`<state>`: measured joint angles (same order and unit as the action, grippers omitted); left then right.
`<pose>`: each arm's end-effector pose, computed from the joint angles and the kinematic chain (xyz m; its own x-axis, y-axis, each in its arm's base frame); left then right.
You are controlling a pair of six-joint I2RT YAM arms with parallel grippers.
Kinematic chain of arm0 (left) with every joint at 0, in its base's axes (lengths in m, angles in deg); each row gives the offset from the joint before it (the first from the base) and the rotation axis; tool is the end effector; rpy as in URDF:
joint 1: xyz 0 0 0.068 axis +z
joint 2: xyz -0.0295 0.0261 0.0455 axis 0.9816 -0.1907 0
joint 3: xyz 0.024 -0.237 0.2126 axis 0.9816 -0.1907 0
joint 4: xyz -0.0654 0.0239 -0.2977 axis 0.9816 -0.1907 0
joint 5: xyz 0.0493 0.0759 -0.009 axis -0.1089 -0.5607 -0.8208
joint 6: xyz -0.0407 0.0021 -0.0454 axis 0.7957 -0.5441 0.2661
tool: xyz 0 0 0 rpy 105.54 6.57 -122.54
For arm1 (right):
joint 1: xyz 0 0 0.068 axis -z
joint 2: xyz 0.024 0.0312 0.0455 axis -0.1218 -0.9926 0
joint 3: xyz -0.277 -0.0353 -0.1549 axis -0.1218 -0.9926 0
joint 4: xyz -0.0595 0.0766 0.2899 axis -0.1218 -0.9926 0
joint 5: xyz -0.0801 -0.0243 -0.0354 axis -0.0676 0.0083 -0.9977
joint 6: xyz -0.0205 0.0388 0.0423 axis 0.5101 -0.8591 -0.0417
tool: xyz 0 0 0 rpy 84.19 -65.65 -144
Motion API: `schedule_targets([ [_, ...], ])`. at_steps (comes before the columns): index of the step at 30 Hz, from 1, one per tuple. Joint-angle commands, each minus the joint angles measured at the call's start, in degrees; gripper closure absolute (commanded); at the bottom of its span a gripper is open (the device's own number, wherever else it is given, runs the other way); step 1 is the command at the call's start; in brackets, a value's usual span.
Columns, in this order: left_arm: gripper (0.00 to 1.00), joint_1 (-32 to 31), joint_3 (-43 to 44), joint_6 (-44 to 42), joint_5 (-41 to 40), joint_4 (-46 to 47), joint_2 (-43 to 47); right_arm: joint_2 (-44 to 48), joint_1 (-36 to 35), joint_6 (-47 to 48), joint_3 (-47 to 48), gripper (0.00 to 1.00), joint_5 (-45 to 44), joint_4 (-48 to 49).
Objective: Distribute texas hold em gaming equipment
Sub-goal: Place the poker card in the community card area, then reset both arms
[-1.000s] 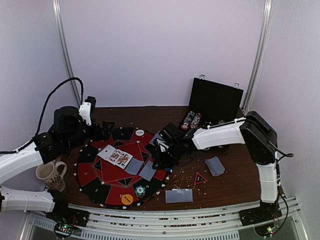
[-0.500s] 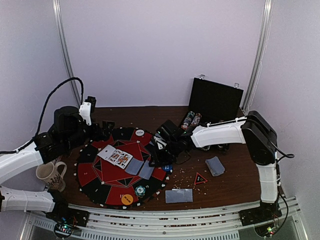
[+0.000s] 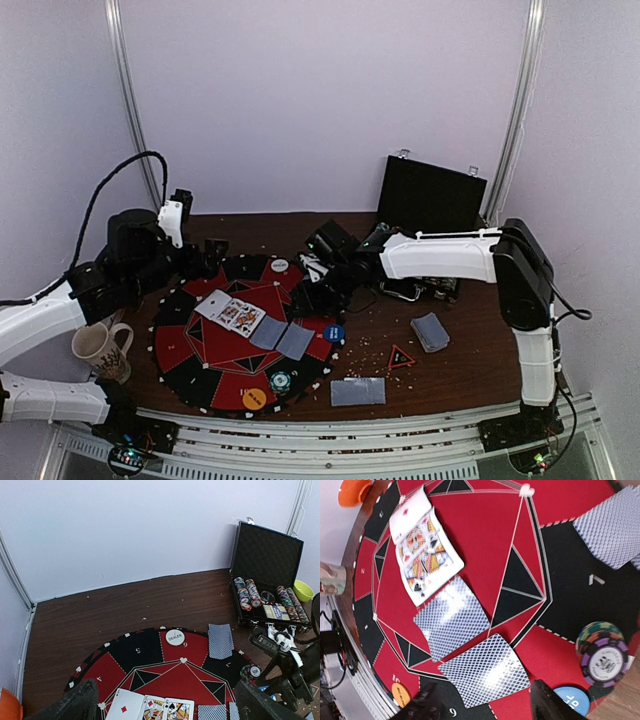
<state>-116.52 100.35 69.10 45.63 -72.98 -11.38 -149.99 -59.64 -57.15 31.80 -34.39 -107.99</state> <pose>0.2044 -0.1404 0.3346 -0.3555 -0.0912 -0.9302 0.2747 0.9411 -0.1973 0.3165 0.4377 0.2164 -0.8394 -0.3195 -0.4397 -0.5285 0.6687 0.5230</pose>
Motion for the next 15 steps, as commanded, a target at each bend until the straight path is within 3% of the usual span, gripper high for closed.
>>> schedule_targets([
  [1, 0.02, 0.9, 3.4, -3.5, -0.8, 2.8, -1.9, 5.1, -0.2, 8.6, 7.6, 0.21, -6.5, -9.5],
  [2, 0.02, 1.3, 3.9, -4.4, -0.8, 3.5, -2.6, 6.0, -0.1, 10.5, 9.4, 0.05, -7.9, -11.0],
  [3, 0.02, 2.1, 4.4, -5.3, -0.6, 4.3, -3.5, 7.4, 0.3, 12.3, 10.8, 0.01, -9.2, -12.0],
  [7, 0.02, 8.6, 6.8, -6.3, 3.2, 7.3, -8.5, 16.5, 5.0, 18.2, 9.1, 0.00, -16.2, -9.4],
  [11, 0.02, 16.7, 7.7, -5.6, 7.8, 12.9, -13.5, 29.8, 16.0, 22.4, -4.8, 0.00, -19.9, 1.6],
  [15, 0.02, 23.4, 6.9, -4.1, 6.6, 17.8, -18.2, 42.8, 31.2, 23.6, -23.3, 0.00, -19.8, 19.3],
])
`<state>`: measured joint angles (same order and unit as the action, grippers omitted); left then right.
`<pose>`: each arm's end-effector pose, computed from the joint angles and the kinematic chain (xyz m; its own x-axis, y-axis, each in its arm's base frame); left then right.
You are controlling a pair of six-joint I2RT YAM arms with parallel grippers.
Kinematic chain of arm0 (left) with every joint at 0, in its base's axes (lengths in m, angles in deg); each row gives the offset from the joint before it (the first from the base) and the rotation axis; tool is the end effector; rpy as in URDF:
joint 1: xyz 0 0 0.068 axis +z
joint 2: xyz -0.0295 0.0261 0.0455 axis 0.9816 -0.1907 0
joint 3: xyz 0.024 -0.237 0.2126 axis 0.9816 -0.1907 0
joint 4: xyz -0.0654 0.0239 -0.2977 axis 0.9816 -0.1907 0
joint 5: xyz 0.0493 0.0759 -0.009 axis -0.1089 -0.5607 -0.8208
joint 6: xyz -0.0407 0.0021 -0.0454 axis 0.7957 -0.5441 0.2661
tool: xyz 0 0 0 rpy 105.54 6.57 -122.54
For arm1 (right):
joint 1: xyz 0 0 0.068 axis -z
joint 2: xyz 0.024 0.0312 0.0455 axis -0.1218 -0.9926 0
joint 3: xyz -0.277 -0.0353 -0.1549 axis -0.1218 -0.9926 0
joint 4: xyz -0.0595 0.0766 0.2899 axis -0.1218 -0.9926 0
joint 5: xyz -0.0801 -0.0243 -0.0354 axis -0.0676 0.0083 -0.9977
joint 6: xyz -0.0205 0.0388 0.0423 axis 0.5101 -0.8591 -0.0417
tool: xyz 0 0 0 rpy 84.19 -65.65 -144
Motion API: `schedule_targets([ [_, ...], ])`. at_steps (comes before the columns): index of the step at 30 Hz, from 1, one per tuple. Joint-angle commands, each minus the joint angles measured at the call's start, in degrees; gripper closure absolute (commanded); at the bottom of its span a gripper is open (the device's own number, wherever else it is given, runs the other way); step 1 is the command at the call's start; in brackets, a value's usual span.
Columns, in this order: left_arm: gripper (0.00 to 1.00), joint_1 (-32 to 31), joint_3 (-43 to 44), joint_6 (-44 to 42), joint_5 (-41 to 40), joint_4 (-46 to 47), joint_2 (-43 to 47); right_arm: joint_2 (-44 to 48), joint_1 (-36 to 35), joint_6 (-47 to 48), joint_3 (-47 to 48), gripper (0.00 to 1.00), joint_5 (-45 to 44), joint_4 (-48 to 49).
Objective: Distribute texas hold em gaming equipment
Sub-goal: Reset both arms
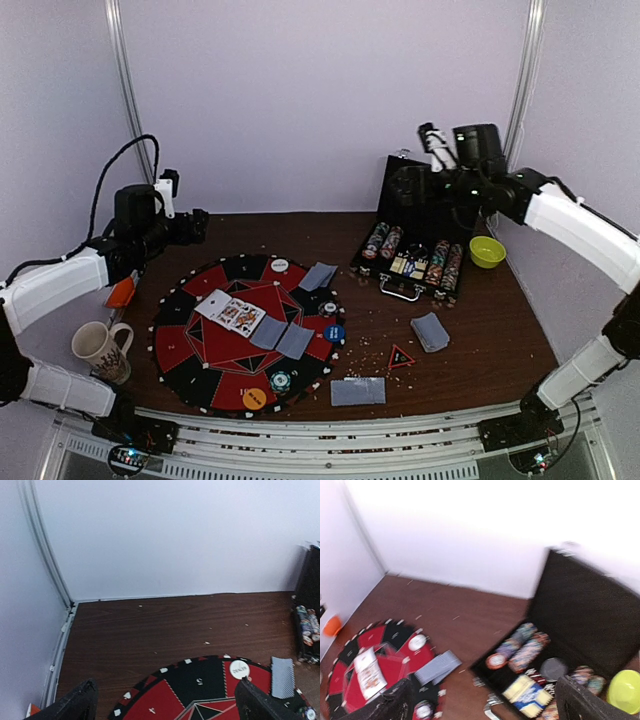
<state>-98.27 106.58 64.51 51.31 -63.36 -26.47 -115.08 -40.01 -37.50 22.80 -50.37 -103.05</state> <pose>0.3037 -0.0970 0.3283 -0.3201 -0.1213 -0.9396 0.0843 0.9842 -0.1557 0.3343 0.2190 0.4418 -0.3727 -0.0317 -0.9274 -0.5126 0.8401 0.1773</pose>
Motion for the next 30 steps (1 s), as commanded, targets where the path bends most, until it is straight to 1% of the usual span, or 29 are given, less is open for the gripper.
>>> schedule_targets([
  [1, 0.02, 6.2, -0.1, 0.3, -0.4, 9.5, -3.8, 10.7, 14.0, 3.9, -18.9, 0.00, -3.2, 17.8],
  [3, 0.02, 7.5, -3.1, -1.2, -3.3, 14.0, -4.3, 15.2, 22.2, 3.6, -27.0, 0.00, -1.5, 24.2],
  [6, 0.02, 8.0, -8.7, -4.5, -7.4, 23.1, -4.3, 19.8, 30.8, 1.9, -37.6, 0.00, -0.7, 32.4],
  [8, 0.02, 8.3, -12.1, -6.4, -9.3, 29.3, -4.4, 22.1, 35.0, 0.9, -44.4, 0.00, -0.5, 38.5],
  [10, 0.02, 8.5, -15.3, -8.5, -9.6, 33.9, -4.7, 24.1, 37.2, 0.1, -51.4, 0.00, -1.4, 45.8],
  [11, 0.02, 8.6, -17.0, -9.2, -9.7, 35.5, -5.1, 24.5, 37.6, 0.3, -55.9, 0.00, -1.9, 49.8],
  [13, 0.02, 8.6, -19.5, -10.1, -10.1, 37.8, -5.4, 24.5, 37.7, 0.9, -61.3, 0.00, -2.0, 56.2],
  [17, 0.02, 8.9, -25.6, -10.8, -9.4, 44.9, -5.7, 22.9, 37.6, 0.6, -68.0, 0.00, -2.8, 64.4],
  [19, 0.02, 9.0, -28.6, -11.6, -7.8, 50.4, -6.5, 21.4, 37.6, 0.6, -71.7, 0.00, -3.1, 71.1],
  [20, 0.02, 9.0, -28.3, -11.6, -6.9, 49.1, -6.5, 20.5, 37.6, 0.3, -73.5, 0.00, -3.0, 74.9],
  [22, 0.02, 9.0, -28.4, -12.7, -6.1, 49.7, -6.5, 18.0, 37.6, -0.6, -76.7, 0.00, -2.4, 83.0],
  [23, 0.02, 9.0, -28.7, -13.5, -5.9, 50.2, -6.5, 16.4, 37.5, -1.0, -77.7, 0.00, -2.1, 86.2],
  [26, 0.02, 9.0, -32.1, -16.0, -5.2, 56.9, -5.2, 9.7, 37.3, -1.0, -78.8, 0.00, -1.1, 94.3],
  [29, 0.02, 10.1, -35.6, -14.7, 0.2, 65.5, -4.7, 2.8, 36.5, 0.2, -78.7, 0.00, -0.8, 101.9],
  [30, 0.02, 10.2, -35.6, -15.2, 1.1, 66.4, -4.9, 0.6, 36.2, 0.5, -78.4, 0.00, -0.6, 103.7],
])
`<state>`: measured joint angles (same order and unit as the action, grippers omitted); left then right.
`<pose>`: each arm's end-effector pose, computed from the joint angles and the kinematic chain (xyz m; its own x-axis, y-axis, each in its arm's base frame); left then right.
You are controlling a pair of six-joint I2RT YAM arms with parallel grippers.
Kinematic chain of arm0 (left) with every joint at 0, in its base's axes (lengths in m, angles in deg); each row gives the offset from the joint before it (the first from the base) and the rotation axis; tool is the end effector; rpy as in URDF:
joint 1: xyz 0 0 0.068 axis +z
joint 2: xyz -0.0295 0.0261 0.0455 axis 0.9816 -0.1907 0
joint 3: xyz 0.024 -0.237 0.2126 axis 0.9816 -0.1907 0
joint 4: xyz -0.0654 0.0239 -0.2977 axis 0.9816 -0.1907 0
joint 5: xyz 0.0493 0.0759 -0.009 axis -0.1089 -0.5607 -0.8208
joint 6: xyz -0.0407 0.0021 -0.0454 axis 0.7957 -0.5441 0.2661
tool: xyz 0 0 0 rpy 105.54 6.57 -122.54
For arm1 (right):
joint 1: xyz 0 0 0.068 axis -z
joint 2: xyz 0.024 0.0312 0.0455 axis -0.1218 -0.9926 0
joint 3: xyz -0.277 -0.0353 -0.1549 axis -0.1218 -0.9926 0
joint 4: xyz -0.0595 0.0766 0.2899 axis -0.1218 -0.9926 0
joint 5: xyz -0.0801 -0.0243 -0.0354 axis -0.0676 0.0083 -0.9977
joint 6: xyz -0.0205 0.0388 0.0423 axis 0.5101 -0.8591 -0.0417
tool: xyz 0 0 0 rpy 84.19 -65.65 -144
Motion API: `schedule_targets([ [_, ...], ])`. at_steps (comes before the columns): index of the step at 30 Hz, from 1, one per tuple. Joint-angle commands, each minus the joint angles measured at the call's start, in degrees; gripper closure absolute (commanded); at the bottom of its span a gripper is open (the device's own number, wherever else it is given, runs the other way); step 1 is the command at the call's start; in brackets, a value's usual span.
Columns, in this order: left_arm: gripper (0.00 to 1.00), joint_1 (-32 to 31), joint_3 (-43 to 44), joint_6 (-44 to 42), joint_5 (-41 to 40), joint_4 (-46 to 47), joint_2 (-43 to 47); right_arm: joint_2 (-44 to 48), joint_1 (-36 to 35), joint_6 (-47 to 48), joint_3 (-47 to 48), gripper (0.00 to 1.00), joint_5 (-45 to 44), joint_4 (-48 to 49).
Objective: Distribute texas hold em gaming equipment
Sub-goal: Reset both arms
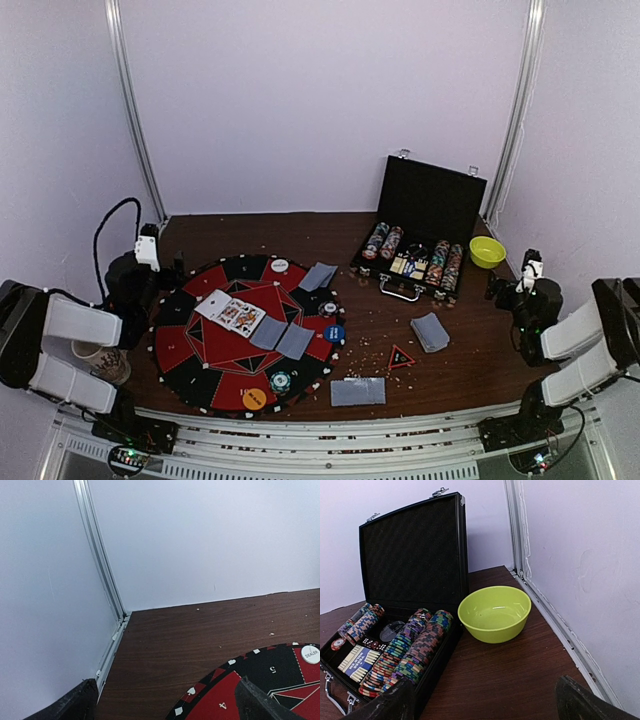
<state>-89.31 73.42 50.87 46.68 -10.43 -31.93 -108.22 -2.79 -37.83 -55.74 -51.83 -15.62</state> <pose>0.2600 -0.0348 0.1911 -0.0659 0.0237 -0.9975 -0.0901 0.9955 0.0296 0.2220 -0.0160 0.1521 -0.0476 0.1862 -0.9813 0.0762 0.9803 0.1823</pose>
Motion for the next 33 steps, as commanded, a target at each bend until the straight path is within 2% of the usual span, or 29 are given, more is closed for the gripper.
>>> schedule_targets([
  [1, 0.02, 1.4, -2.0, -2.4, 6.0, 14.0, -0.2, -8.1, -1.4, 1.4, 0.5, 0.00, 1.1, 17.3],
  [3, 0.02, 1.7, -1.6, -4.0, 6.3, 16.1, -1.9, -12.1, -2.7, 2.4, 1.1, 0.00, 1.1, 21.4],
  [6, 0.02, 2.8, -0.3, -2.8, 7.8, 13.7, -2.1, -9.9, -3.5, 4.7, 4.3, 0.00, 3.3, 11.2],
  [10, 0.02, 3.1, -0.9, -2.0, 7.5, 5.2, 2.4, -10.5, -3.7, 5.3, 5.6, 0.00, 3.8, 9.8],
  [14, 0.02, 3.9, -8.3, -2.0, 5.5, 15.7, -0.3, -11.1, -3.7, 5.1, 5.6, 0.00, 3.4, 10.9],
  [19, 0.02, 4.6, -7.8, -3.3, 8.5, 24.8, -10.1, -10.8, -3.8, 5.0, 5.5, 0.00, 3.2, 10.7],
  [21, 0.02, 4.7, -9.7, -4.2, 9.4, 35.8, -16.1, -10.8, -3.7, 5.0, 5.5, 0.00, 3.0, 10.8],
  [23, 0.02, 5.2, -9.9, -2.7, 8.6, 31.9, -14.1, -10.8, -3.8, 5.1, 5.5, 0.00, 3.0, 10.6],
  [25, 0.02, 5.2, -9.4, -3.3, 9.8, 33.1, -15.0, -10.8, -3.8, 5.1, 5.5, 0.00, 3.0, 10.6],
  [30, 0.02, 5.6, -4.4, -3.3, 10.6, 24.1, -14.8, -10.8, -3.8, 5.1, 5.7, 0.00, 2.9, 10.5],
  [33, 0.02, 6.0, -3.9, -3.0, 11.4, 23.7, -14.9, -10.9, -3.8, 5.1, 5.7, 0.00, 2.9, 10.3],
])
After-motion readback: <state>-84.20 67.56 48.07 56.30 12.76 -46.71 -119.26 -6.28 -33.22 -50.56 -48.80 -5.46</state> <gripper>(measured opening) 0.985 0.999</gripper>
